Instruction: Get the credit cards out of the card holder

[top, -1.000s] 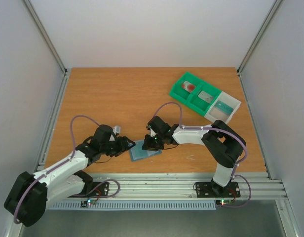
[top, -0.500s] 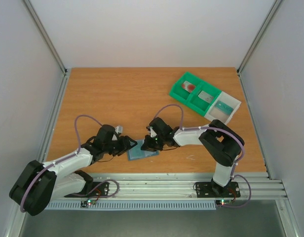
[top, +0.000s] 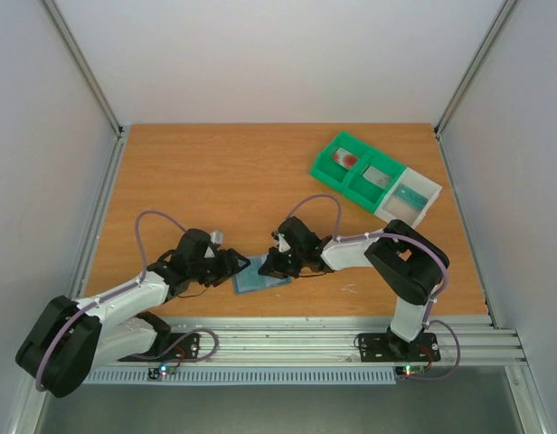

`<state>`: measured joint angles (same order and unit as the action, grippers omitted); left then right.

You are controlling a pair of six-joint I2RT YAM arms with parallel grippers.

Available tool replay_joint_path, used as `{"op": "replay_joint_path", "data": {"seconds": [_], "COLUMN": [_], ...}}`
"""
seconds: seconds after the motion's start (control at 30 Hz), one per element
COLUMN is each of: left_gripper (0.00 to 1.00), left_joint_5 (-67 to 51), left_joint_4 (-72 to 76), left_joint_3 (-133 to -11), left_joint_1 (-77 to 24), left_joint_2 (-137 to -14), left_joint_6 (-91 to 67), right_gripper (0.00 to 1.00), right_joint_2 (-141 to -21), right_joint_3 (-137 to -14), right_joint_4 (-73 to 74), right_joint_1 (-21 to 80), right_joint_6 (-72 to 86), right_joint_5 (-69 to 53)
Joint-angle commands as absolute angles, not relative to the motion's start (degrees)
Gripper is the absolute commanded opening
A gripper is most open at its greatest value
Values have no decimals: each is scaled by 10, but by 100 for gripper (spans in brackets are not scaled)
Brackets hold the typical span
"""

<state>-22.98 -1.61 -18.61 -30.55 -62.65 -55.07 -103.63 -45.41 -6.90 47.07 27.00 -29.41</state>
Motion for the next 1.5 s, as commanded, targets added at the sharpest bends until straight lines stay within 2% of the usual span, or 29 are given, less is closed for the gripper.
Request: {"op": "replay_joint_path", "data": {"seconds": [0.0, 0.83, 1.1, 1.23, 1.47], "left_gripper": [63, 62, 57, 48, 24], "left_joint_5": [-232, -273, -285, -286, -280], "left_joint_4": [-8, 62, 52, 51, -7], "left_joint_3": [-195, -194, -199, -198, -227], "left_joint_1": [-305, -305, -305, -305, -305], "left_joint_2": [-617, -659, -641, -639, -653], "left_joint_6": [-550, -571, -579, -582, -544], "right_gripper": [1, 1, 1, 1, 1], "right_joint_2": [-1049, -1046, -1046, -1046, -1047], "right_joint_3": [-431, -424, -422, -421, -424], "right_joint_4": [-30, -37, -40, -46, -53], "right_joint_1": [468, 467, 468, 468, 468], "right_joint_6": [284, 284, 285, 286, 285], "right_joint_5": [-261, -263, -265, -267, -276]}}
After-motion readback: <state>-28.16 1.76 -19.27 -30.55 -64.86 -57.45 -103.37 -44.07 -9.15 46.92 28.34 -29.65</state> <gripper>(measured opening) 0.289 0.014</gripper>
